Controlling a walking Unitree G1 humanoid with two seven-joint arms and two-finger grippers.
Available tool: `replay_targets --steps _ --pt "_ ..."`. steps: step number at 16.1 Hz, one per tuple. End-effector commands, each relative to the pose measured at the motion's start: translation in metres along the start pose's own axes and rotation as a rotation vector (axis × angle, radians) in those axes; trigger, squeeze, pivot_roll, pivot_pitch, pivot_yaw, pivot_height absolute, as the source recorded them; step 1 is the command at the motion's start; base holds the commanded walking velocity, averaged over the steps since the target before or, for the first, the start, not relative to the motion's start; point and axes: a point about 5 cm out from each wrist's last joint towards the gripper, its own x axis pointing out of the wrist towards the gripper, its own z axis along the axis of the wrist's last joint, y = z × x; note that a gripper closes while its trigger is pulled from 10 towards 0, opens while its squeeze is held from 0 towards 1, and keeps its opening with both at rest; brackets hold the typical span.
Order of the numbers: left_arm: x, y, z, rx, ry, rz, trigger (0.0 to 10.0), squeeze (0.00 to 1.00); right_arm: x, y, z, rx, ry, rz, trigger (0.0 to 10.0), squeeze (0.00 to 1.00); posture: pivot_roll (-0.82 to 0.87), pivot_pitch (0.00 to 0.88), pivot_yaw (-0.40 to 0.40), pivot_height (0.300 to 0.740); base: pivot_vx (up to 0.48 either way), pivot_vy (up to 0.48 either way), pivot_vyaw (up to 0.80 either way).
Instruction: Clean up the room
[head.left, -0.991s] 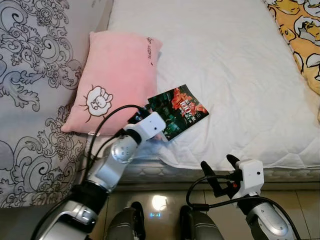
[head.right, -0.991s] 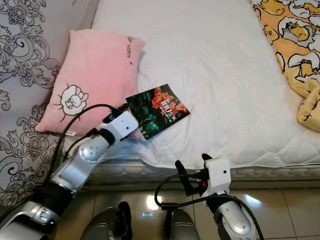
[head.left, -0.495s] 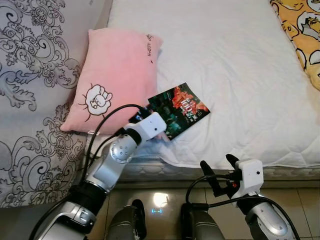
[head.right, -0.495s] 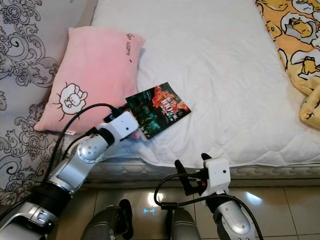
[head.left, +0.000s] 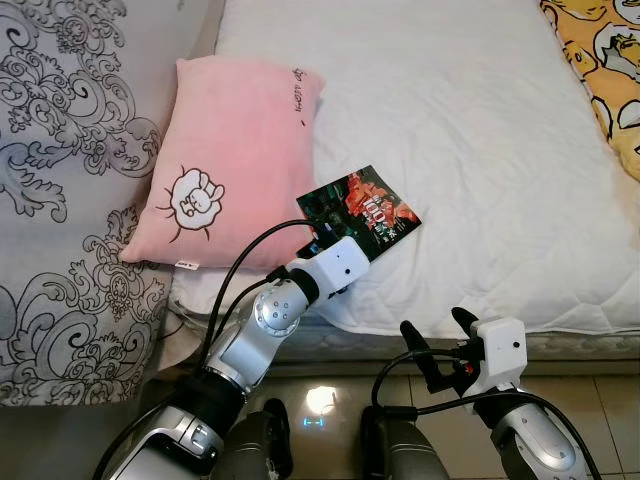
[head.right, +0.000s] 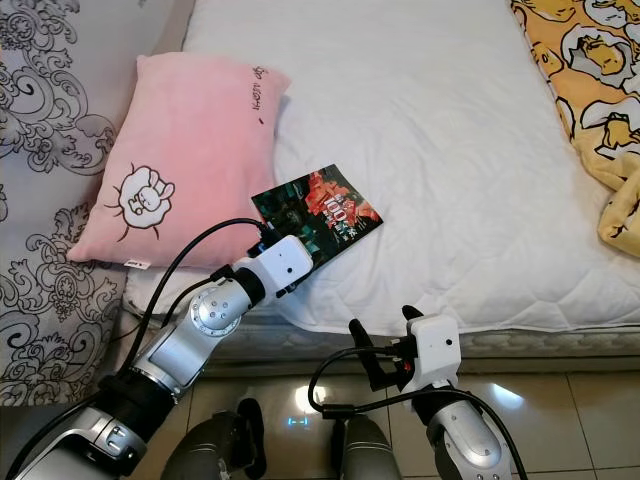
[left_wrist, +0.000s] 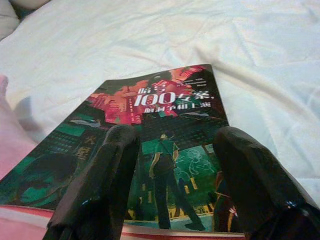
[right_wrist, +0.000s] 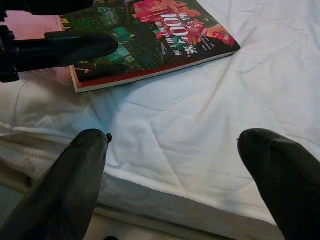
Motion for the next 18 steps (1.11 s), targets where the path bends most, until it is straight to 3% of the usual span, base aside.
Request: replay_targets --steps 1,2,4,7,14,18 --pt "-0.003 0.002 0.002 0.004 -0.013 -0.008 10.0 0.0 -0.004 -0.002 -0.003 0.003 0.021 -0.008 10.0 0.0 -0.17 0.268 0.005 0.74 0.0 0.0 0.0" --pt "-0.005 0.006 0.003 0.002 -0.015 -0.002 10.0 0.0 -0.004 -0.003 -0.003 0.002 0.022 -0.009 10.0 0.0 -0.17 0.268 0.005 0.74 0.0 0.0 0.0" --pt "-0.016 0.028 0.005 -0.013 -0.014 0.046 10.0 0.0 -0.006 -0.001 -0.005 0.004 0.026 -0.007 10.0 0.0 -0.16 0.263 0.011 0.74 0.0 0.0 0.0" --pt "-0.028 0.04 0.007 0.028 -0.003 0.037 10.0 0.0 -0.006 -0.003 -0.005 0.005 0.026 -0.01 10.0 0.0 -0.15 0.254 0.014 0.74 0.0 0.0 0.0" --pt "-0.04 0.034 -0.002 0.037 0.08 -0.062 10.0 0.0 -0.003 -0.002 -0.008 0.004 0.03 0.002 10.0 0.0 -0.14 0.231 0.012 0.74 0.0 0.0 0.0" --pt "-0.033 0.02 -0.007 0.044 0.098 -0.087 10.0 0.0 -0.002 -0.002 -0.007 0.001 0.029 0.005 10.0 0.0 -0.14 0.231 0.009 0.74 0.0 0.0 0.0"
